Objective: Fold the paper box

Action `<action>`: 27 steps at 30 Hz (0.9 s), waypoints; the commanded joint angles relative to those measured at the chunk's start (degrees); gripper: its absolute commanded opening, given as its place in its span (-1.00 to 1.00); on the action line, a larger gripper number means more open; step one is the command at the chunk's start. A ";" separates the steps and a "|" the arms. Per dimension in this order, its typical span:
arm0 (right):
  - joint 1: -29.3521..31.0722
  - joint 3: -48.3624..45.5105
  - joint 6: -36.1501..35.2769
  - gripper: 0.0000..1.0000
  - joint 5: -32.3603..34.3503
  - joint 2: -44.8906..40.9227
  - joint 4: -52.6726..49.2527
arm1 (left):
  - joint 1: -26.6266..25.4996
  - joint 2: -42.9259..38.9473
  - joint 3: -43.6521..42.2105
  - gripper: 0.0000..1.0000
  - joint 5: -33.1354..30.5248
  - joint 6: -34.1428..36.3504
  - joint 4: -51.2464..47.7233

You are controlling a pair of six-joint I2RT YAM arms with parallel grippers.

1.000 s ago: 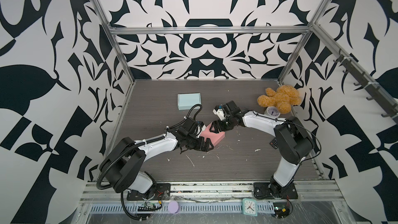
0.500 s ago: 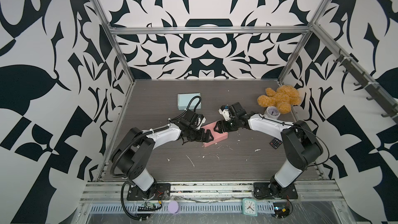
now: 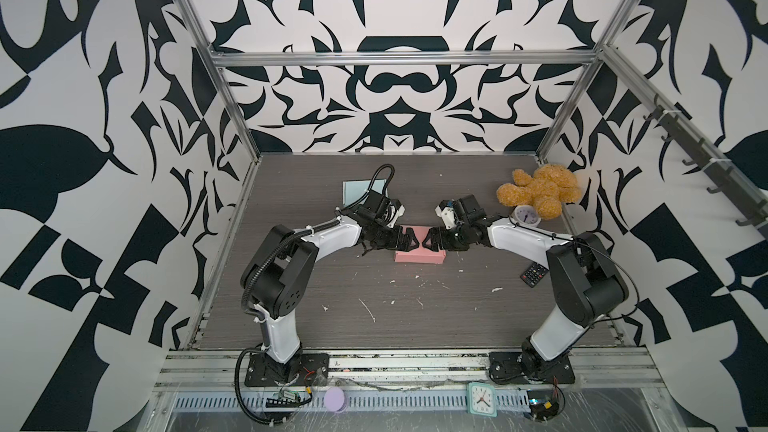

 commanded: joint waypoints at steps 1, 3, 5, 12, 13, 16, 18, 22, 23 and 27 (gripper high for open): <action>0.34 4.16 0.23 0.63 -5.51 1.13 4.02 | -0.09 2.85 3.83 0.93 4.90 1.71 2.78; -0.05 5.51 0.28 0.63 -5.48 2.20 3.98 | 0.31 4.36 5.66 0.93 4.96 1.78 2.76; -0.58 7.22 0.19 0.64 -5.10 3.41 3.99 | 0.78 5.86 7.39 0.92 5.29 1.80 2.76; -2.22 11.83 -0.07 0.64 -4.75 7.52 3.78 | 1.92 9.01 10.98 0.92 5.84 1.63 2.93; -2.37 12.36 -0.12 0.64 -4.56 8.03 3.73 | 2.04 9.31 11.31 0.92 5.84 1.61 2.93; -2.59 13.09 -0.19 0.64 -4.61 9.23 3.69 | 2.25 9.91 11.79 0.91 5.57 1.43 3.06; -2.66 13.14 -0.21 0.64 -4.32 9.51 3.65 | 2.39 10.18 11.69 0.93 5.57 1.17 3.28; -2.96 12.88 -0.56 0.71 -2.48 8.98 3.32 | 2.40 9.62 10.67 0.99 4.13 1.08 3.11; -2.96 12.88 -0.65 0.73 -2.07 8.65 3.08 | 2.48 9.24 10.20 0.98 3.76 1.09 3.03; -3.09 12.20 -0.82 0.94 -0.28 6.89 2.86 | 3.12 7.46 8.08 0.99 3.03 1.05 3.46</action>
